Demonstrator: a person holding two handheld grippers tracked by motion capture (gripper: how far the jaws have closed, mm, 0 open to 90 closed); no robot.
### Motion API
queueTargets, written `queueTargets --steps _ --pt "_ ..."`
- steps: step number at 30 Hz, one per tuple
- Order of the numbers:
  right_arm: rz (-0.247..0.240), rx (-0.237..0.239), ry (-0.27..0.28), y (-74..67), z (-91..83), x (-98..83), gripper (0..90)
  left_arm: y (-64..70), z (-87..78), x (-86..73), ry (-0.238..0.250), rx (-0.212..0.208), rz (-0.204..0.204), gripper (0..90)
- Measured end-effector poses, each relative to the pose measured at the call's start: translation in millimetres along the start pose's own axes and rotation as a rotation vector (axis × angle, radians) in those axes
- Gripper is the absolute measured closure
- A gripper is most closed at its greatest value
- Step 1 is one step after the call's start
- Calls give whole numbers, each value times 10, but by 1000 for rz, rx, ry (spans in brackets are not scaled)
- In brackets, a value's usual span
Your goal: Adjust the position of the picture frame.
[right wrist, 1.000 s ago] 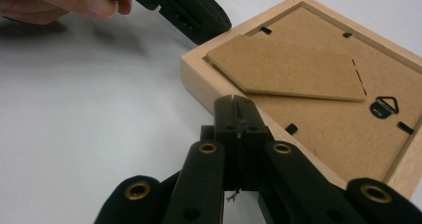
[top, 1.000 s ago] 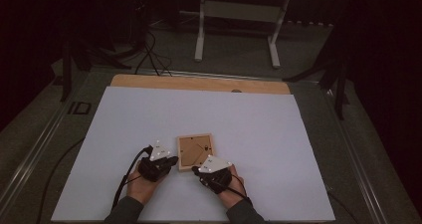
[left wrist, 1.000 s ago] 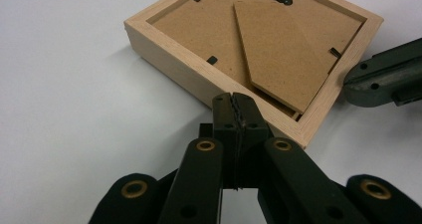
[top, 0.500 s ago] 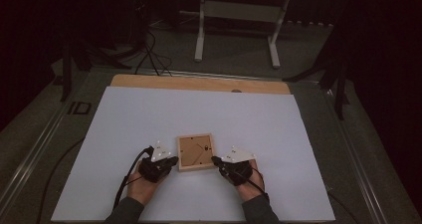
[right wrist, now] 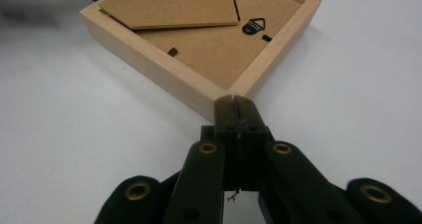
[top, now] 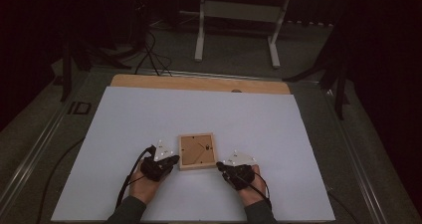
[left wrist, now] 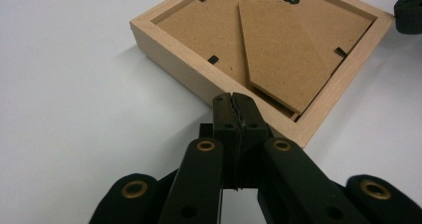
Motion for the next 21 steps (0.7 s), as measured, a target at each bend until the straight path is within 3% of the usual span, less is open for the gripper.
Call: queueTargets --steps 6,21 --pt "11 -4 5 4 14 8 897 -57 52 24 7 5 -19 895" --pt "8 -4 13 34 59 43 898 -88 78 36 9 18 -23 895"
Point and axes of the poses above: each handheld gripper's, and its own axes: z roughly forward along the jaws, x roughly out of its top, y roughly to its right, the point moved 4 cm from there along z, roughly forward along the jaws, and after that the axes turned 13 degrees about z, right-handed, at the moved point
